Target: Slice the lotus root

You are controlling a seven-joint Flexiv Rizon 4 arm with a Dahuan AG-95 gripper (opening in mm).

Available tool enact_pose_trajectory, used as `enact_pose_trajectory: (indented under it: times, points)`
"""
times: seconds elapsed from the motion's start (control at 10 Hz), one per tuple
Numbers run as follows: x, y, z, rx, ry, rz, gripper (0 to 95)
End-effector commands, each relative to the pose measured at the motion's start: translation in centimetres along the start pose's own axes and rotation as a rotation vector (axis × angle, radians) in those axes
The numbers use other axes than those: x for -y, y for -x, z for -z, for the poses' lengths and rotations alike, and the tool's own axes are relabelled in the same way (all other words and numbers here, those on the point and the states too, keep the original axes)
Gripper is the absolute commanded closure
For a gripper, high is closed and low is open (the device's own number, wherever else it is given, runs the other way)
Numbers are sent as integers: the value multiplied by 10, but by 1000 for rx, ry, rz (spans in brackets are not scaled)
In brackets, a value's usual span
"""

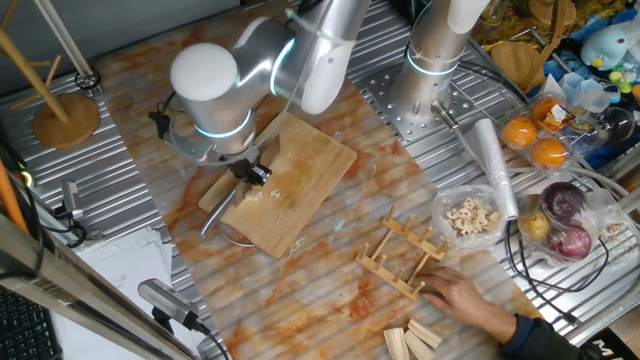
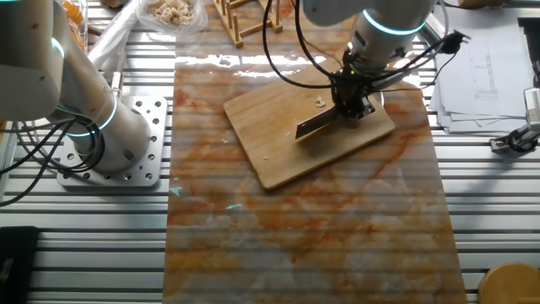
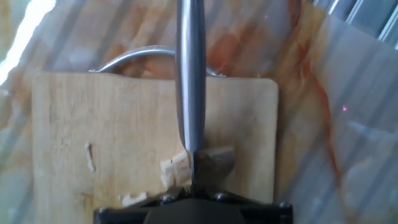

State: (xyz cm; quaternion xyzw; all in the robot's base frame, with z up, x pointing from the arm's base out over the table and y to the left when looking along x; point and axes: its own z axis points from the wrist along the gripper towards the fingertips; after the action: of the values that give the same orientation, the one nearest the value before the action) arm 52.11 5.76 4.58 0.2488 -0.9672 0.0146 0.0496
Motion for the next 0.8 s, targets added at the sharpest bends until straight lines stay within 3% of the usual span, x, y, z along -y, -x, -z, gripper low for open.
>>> enact_pose_trajectory:
  times: [0.1, 0.2, 0.3, 0.4, 0.5, 0.8]
  points:
    - [1, -1, -27, -11, -16, 16, 950]
    - [2, -3, -17, -12, -13, 18, 950]
    - [2, -5, -5, -35, 5, 8, 950]
    - [1, -8, 14, -42, -5, 19, 950]
    - [2, -12, 21, -38, -6, 19, 950]
    - [8, -19, 27, -26, -11, 16, 950]
